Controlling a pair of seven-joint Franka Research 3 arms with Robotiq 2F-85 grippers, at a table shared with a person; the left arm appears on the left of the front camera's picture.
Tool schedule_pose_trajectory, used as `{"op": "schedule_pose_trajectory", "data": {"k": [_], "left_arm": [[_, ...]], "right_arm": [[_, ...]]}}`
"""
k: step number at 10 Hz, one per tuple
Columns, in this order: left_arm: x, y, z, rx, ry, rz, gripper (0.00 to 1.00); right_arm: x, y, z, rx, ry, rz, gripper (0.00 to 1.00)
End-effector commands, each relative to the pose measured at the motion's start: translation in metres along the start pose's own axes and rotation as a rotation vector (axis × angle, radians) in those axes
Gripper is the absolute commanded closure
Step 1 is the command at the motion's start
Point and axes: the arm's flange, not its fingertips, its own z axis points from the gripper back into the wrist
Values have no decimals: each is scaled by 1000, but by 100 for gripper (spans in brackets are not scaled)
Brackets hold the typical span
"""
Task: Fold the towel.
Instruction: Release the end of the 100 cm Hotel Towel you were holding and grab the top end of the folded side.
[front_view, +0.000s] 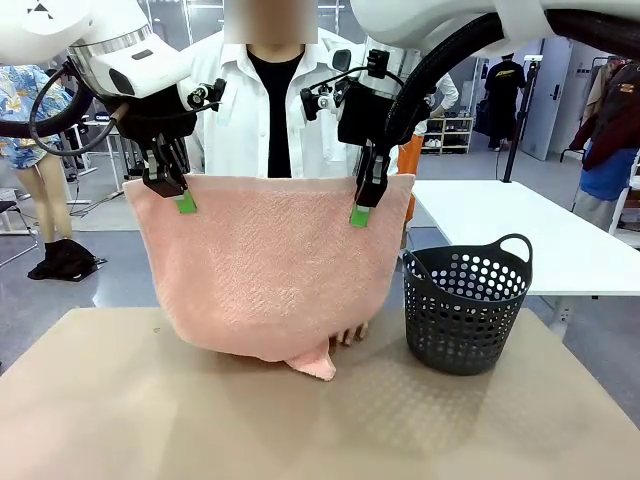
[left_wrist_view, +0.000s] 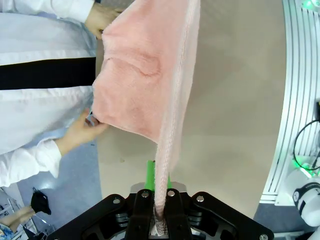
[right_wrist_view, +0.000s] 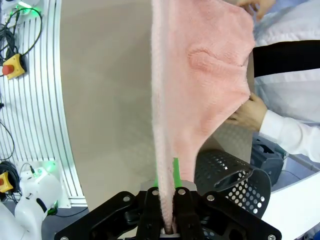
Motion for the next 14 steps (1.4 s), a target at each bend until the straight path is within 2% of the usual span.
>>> {"op": "schedule_pose_trajectory", "data": {"k": [1, 14], "left_arm": [[0, 2, 1, -3, -12, -6, 100], [0, 2, 1, -3, -12, -6, 100]], "right_arm": [[-1, 0, 0, 4, 3, 16, 100], [-1, 0, 0, 4, 3, 16, 100]]}}
